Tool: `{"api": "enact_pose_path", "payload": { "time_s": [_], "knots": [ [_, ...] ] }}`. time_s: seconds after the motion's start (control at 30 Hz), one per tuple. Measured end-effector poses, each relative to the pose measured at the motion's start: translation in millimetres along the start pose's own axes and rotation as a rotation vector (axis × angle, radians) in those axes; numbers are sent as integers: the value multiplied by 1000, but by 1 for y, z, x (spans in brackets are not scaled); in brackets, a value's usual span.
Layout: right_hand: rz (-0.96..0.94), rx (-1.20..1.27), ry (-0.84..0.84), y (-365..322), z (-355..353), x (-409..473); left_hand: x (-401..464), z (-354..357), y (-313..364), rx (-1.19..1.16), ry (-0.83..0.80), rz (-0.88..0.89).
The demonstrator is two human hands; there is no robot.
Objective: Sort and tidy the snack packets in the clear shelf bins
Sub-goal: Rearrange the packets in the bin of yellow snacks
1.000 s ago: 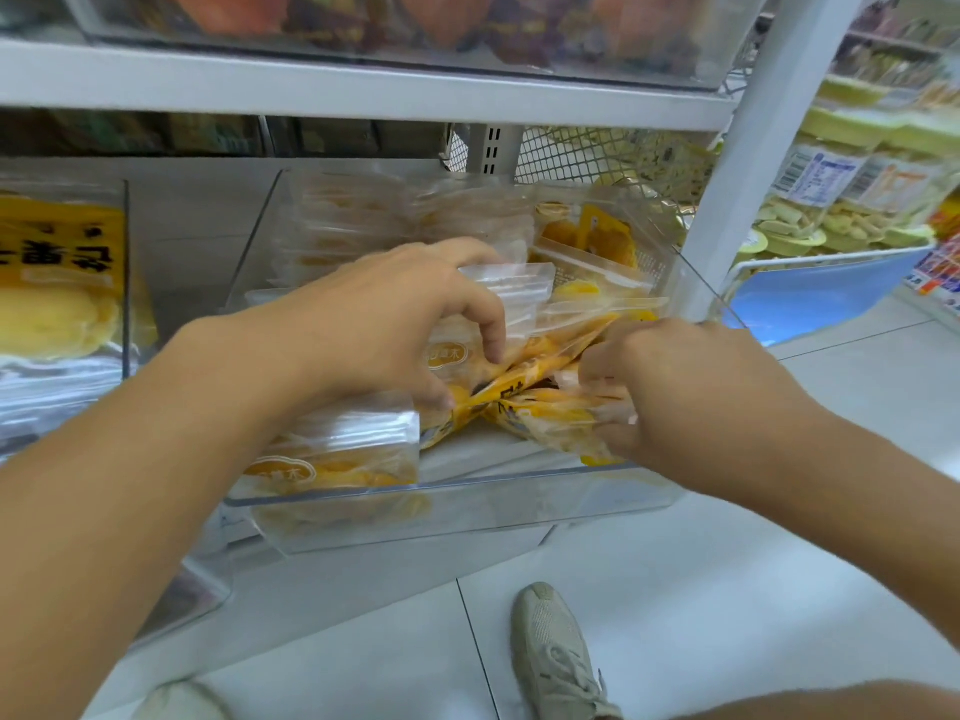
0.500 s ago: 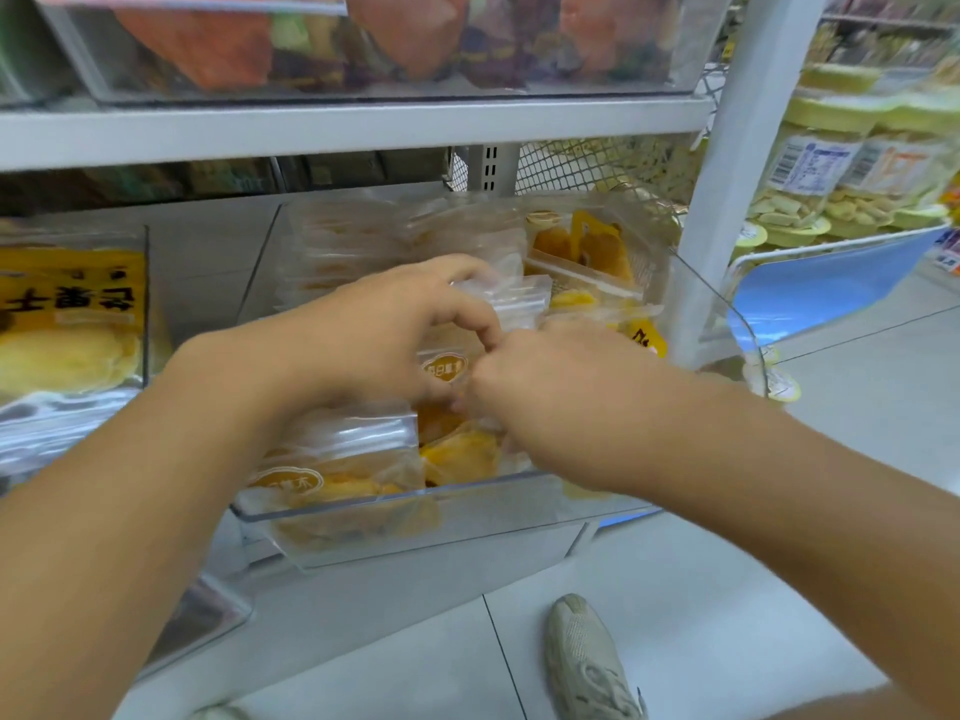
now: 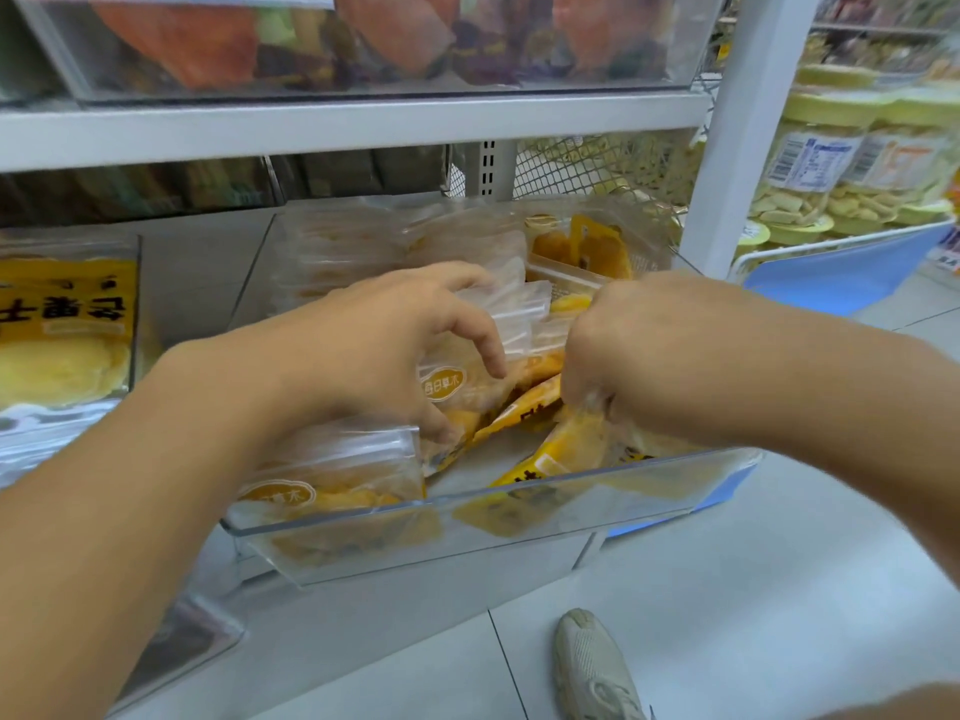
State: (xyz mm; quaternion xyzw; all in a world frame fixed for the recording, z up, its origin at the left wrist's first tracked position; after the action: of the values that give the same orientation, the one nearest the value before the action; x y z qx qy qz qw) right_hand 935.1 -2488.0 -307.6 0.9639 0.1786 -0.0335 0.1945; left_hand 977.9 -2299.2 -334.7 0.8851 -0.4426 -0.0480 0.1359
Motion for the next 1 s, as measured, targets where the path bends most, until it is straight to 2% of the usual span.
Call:
{"api": "enact_pose_path", "payload": {
  "time_s": [0.03, 0.07, 0.1, 0.13, 0.17, 0.2, 0.27, 0.33, 0.4, 0.57, 0.6, 0.73, 0.8, 0.9, 1.0],
  "knots": [
    [47, -26, -50, -10, -4, 0, 0, 0, -1, 2, 7, 4],
    [-7, -37, -65, -8, 2, 2, 0, 0, -1, 5, 10, 7],
    [59, -31, -56, -18, -7, 2, 0, 0, 0, 4, 15, 10],
    [-75, 62, -44, -17, 9, 7, 0, 0, 0, 4, 18, 15],
    [-74, 192, 64, -17, 11, 8, 0, 0, -1, 4, 21, 23],
    [-83, 254, 64, -12, 16, 8, 0, 0, -1, 3, 21, 27],
    [-41, 438, -19, -9, 15, 5, -1, 1, -2, -7, 31, 28],
    [-27, 436, -83, -7, 12, 1, -1, 2, -3, -14, 48, 35],
    [19, 345, -100, -2, 14, -2, -2, 2, -3, -18, 51, 43],
    [173, 54, -9, -6, -10, -13, -2, 2, -3, -21, 54, 42],
    [155, 5, 43, -7, -10, -11, -1, 1, -2, -33, 59, 39],
    [50, -55, 61, -24, -5, -5, 0, -5, 4, -179, 63, 24],
    [40, 55, 104, -23, -1, 1, -1, -10, 4, -221, 16, 36],
    [43, 334, 175, -11, 11, 8, 0, -16, 13, -144, -132, -78],
    [94, 507, 169, -6, 17, 12, 3, -7, 25, 11, -104, -126]
  ]
}}
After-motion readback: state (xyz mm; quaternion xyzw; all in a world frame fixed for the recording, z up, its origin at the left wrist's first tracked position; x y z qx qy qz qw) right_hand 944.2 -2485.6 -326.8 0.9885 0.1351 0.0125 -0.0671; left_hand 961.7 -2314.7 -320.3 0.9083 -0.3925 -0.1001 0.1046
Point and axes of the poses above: each hand's wrist, its own x-axis towards the middle knuckle, its own z-axis out of the palm, y = z × x, the point moved 1 cm from there along x, towards the middle knuckle, and after that the axes turned 14 degrees about z, right-handed, at the moved point
